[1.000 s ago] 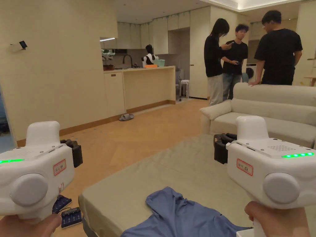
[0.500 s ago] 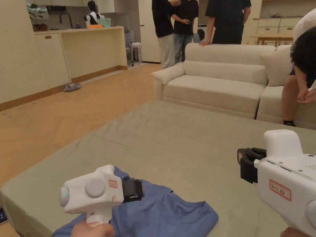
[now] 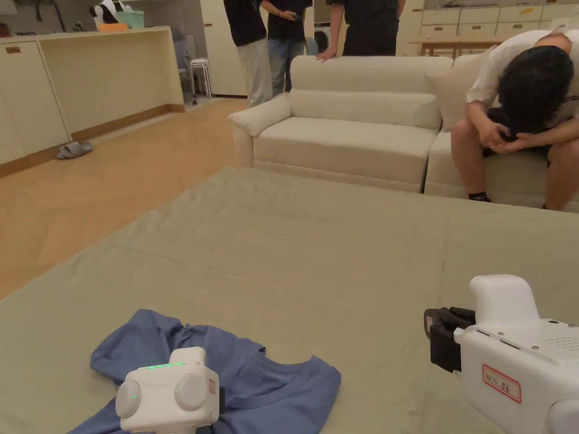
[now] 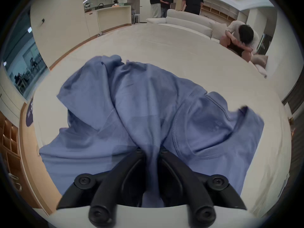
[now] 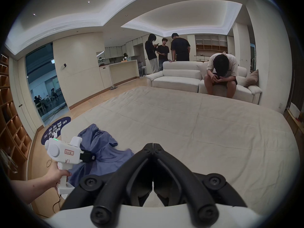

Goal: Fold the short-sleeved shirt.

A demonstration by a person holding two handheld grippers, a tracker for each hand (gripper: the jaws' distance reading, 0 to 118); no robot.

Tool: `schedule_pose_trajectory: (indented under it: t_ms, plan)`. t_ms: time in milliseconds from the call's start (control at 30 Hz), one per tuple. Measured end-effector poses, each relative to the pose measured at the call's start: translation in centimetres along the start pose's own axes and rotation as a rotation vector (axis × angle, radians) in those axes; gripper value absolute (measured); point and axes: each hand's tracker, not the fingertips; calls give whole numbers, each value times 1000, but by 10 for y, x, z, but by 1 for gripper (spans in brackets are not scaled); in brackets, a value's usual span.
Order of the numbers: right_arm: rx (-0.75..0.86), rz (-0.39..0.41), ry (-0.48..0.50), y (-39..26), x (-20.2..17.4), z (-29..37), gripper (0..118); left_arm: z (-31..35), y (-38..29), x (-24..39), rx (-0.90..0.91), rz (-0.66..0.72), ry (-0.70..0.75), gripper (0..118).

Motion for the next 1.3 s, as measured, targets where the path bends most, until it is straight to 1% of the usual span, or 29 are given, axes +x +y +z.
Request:
schedule_pose_trajectory:
  t_ms: [67,100,167,200,233,333,367,467,500,533,567,667,767,800,833,900,933,1033,1133,1233,1300]
  plan:
    - [5,-9,-7,1,4,8,0,1,-9,0,-14,-32,11,7]
    - [8,-19,-8,1,6,13,0,5,-9,-3,-17,-10,-7,7]
    - [21,-22,-14,1,14,30,0,25,-5,-13,-12,121,-104,7]
    - [37,-16,-40,2,19,39,0,41,-2,-14,36,138,-111,7]
    - [43,-17,-39,4,24,47,0,57,2,-11,78,134,-134,7]
    - [73,-48,-58,14,44,75,0,111,27,14,173,48,-169,7]
    - [90,-58,-79,17,50,88,0,130,35,26,188,32,-223,7]
    - [155,-78,-133,26,71,134,0,179,51,72,247,2,-320,7]
    - [171,-93,-141,28,79,151,0,195,53,91,270,-26,-356,7]
    - [189,-105,-154,30,87,169,0,209,53,114,290,-74,-355,7]
    - [206,-105,-179,31,94,186,0,224,53,133,315,-109,-387,7]
    - [258,-109,-251,31,118,242,0,269,49,196,341,-154,-518,7]
    - [294,-135,-302,27,142,292,0,315,34,260,384,-265,-624,6]
    - [308,-141,-324,24,150,309,0,326,25,282,382,-323,-610,6]
    - [316,-148,-352,22,157,323,0,334,16,301,389,-346,-611,6]
    - [335,-170,-385,15,173,354,0,335,-13,340,336,-372,-689,6]
    - [342,-180,-403,12,179,366,0,331,-27,357,296,-380,-697,6]
    - [358,-207,-461,0,195,400,0,309,-93,415,183,-499,-696,6]
    - [354,-227,-488,-13,205,421,0,267,-169,463,-70,-570,-702,6]
    - [334,-231,-509,-26,207,432,0,232,-237,487,-239,-651,-648,6]
    - [319,-228,-520,-32,209,434,0,223,-269,492,-270,-738,-594,6]
